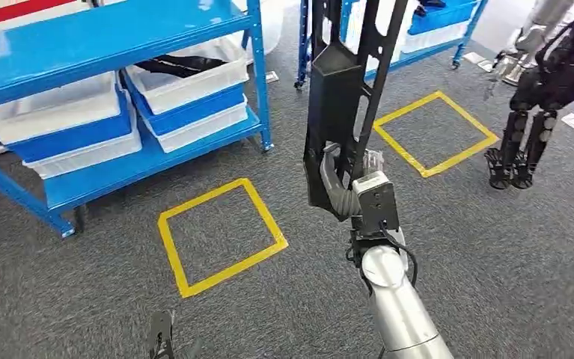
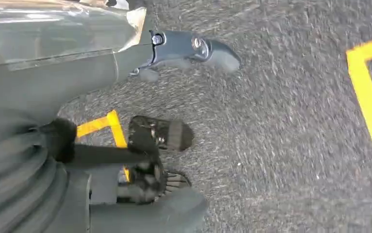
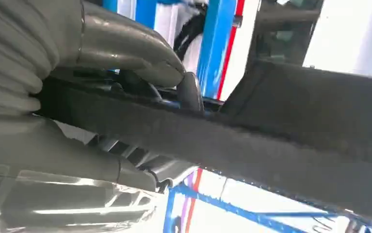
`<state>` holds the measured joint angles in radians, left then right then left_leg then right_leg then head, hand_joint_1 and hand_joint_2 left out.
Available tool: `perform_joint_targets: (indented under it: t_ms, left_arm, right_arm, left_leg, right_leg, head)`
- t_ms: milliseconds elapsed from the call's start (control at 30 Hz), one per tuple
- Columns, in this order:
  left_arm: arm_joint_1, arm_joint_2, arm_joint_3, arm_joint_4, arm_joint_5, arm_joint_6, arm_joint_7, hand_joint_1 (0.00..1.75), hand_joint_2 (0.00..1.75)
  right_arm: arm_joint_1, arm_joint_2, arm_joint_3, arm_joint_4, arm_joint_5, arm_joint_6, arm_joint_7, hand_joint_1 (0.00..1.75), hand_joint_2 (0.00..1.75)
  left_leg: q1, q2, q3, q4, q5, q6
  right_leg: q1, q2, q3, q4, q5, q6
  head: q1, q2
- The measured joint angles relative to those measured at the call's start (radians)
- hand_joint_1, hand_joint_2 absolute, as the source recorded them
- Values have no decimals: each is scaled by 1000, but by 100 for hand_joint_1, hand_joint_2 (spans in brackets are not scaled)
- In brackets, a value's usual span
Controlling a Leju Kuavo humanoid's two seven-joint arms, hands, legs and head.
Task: Take the parts from the cabinet and place them on the table.
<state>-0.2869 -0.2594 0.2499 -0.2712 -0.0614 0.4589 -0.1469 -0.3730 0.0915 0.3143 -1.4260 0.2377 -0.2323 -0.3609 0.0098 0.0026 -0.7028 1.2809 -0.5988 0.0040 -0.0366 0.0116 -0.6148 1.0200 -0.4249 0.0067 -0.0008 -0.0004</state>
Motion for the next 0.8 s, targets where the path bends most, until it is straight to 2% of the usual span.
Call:
perform_joint_targets:
  t_ms: [33,67,100,133,167,200,233,267,300,333,367,400,433,467,500,533,567,600,633,667,700,733,767,800]
  left_arm:
    - [3,1,0,1,2,-6,-3,0,175]
    - [5,3,0,2,3,-11,-6,0,175]
    - [7,8,1,2,5,-16,-9,0,175]
    - [7,10,1,2,6,-19,-11,0,175]
    - [6,12,2,2,6,-21,-13,0,175]
    - [6,13,1,2,6,-26,-13,0,175]
    - [5,13,1,2,2,-30,-13,0,175]
    - [6,14,1,3,-6,-32,-11,0,175]
    - [7,15,0,5,-15,-37,-9,0,175]
    - [7,16,-2,7,-23,-41,-5,0,175]
    - [6,17,-4,7,-30,-46,-3,0,175]
    - [4,19,-7,7,-36,-51,-3,0,175]
    - [5,20,-12,7,-40,-55,-2,0,175]
    - [9,24,-16,8,-44,-59,-1,0,175]
    - [12,27,-19,9,-46,-61,0,0,175]
    - [14,29,-19,11,-47,-63,0,0,175]
    - [16,30,-20,12,-47,-64,1,0,175]
    - [16,31,-22,14,-49,-66,1,0,175]
    - [16,33,-23,15,-51,-67,1,0,175]
    - [16,34,-26,16,-55,-70,1,0,175]
    - [15,34,-28,16,-56,-72,1,0,175]
    - [15,35,-29,16,-57,-76,1,0,175]
    - [16,36,-31,16,-58,-77,2,0,175]
    - [16,37,-34,16,-58,-78,3,0,175]
  right_arm:
    - [5,0,0,-2,5,-5,0,171,175]
    - [11,-2,0,-6,10,-8,0,171,175]
    - [17,-3,-1,-10,14,-13,0,171,175]
    - [21,-5,-1,-13,17,-17,0,171,175]
    - [22,-5,-1,-16,19,-18,0,171,175]
    - [22,-5,-1,-22,21,-21,0,171,175]
    - [22,-7,-2,-27,27,-29,-1,171,175]
    - [27,-8,-2,-36,41,-45,-3,171,175]
    - [36,-13,-2,-45,55,-61,-5,171,175]
    - [45,-18,-3,-52,66,-76,-6,171,175]
    - [59,-26,-6,-64,80,-92,-6,171,175]
    - [78,-37,-11,-78,95,-108,-6,171,175]
    - [85,-46,-15,-96,108,-126,-6,171,175]
    - [95,-53,-18,-109,120,-140,-6,171,175]
    - [109,-59,-19,-122,130,-150,-7,171,175]
    - [125,-66,-21,-135,137,-156,-7,171,175]
    - [139,-72,-23,-142,140,-160,-7,171,175]
    - [150,-79,-28,-150,144,-163,-7,171,175]
    - [159,-82,-33,-157,152,-168,-7,171,175]
    - [166,-85,-35,-165,162,-176,-7,171,175]
    - [170,-87,-37,-180,179,-189,-7,171,175]
    - [171,-89,-39,-190,191,-196,-7,171,175]
    - [174,-88,-39,-199,201,-201,-7,171,175]
    - [178,-90,-41,-207,209,-206,-7,171,175]
  left_leg:
    - [2,-2,-22,51,-14,-1]
    - [3,-2,-26,62,-8,-2]
    - [6,-2,-6,27,20,-1]
    - [11,-7,35,-47,61,0]
    - [16,-23,83,-135,100,-1]
    - [25,-76,129,-220,122,-1]
    - [28,-118,140,-249,109,-6]
    - [23,-99,134,-243,112,-3]
    - [15,-90,133,-241,113,3]
    - [8,-80,133,-243,117,11]
    - [11,-64,137,-257,130,26]
    - [10,-49,137,-268,142,37]
    - [8,-38,132,-270,145,44]
    - [5,-22,129,-270,146,46]
    - [2,-2,126,-270,148,48]
    - [1,15,122,-269,148,49]
    - [-2,30,120,-269,149,49]
    - [-3,44,118,-269,149,49]
    - [-5,58,118,-269,150,49]
    - [-5,72,118,-268,149,48]
    - [-9,83,120,-267,149,46]
    - [-18,94,118,-265,147,40]
    - [-21,104,119,-264,146,35]
    - [-22,115,122,-264,146,32]
  right_leg:
    - [1,12,-2,0,3,-2]
    - [0,26,-4,0,4,-1]
    - [-1,42,-5,0,8,0]
    - [-3,57,-5,1,10,4]
    - [-4,70,-5,1,13,8]
    - [-5,82,-7,1,16,13]
    - [8,93,-17,5,19,20]
    - [3,101,-20,0,26,30]
    - [-2,113,-25,-7,32,40]
    - [-3,124,-25,-13,38,51]
    - [5,126,-40,-16,43,59]
    - [5,57,-47,8,31,51]
    - [9,24,-68,49,4,42]
    - [8,8,-103,124,-36,33]
    - [7,3,-141,209,-72,29]
    - [8,3,-168,278,-96,31]
    - [9,2,-169,298,-99,37]
    - [8,0,-146,273,-90,43]
    - [8,-6,-97,203,-70,51]
    - [8,-23,-35,107,-46,56]
    - [10,-72,26,15,-29,55]
    - [22,-117,37,-11,-38,39]
    - [28,-103,38,-14,-30,36]
    - [24,-88,36,-14,-28,31]
  head:
    - [0,0]
    - [1,0]
    - [-2,0]
    - [-1,0]
    - [-2,0]
    - [-2,0]
    - [-2,0]
    - [2,0]
    - [1,0]
    - [0,0]
    - [0,0]
    - [3,0]
    - [8,0]
    - [9,0]
    - [8,0]
    - [9,0]
    - [11,0]
    - [11,0]
    - [12,0]
    - [11,0]
    - [12,0]
    - [13,0]
    - [10,0]
    - [8,0]
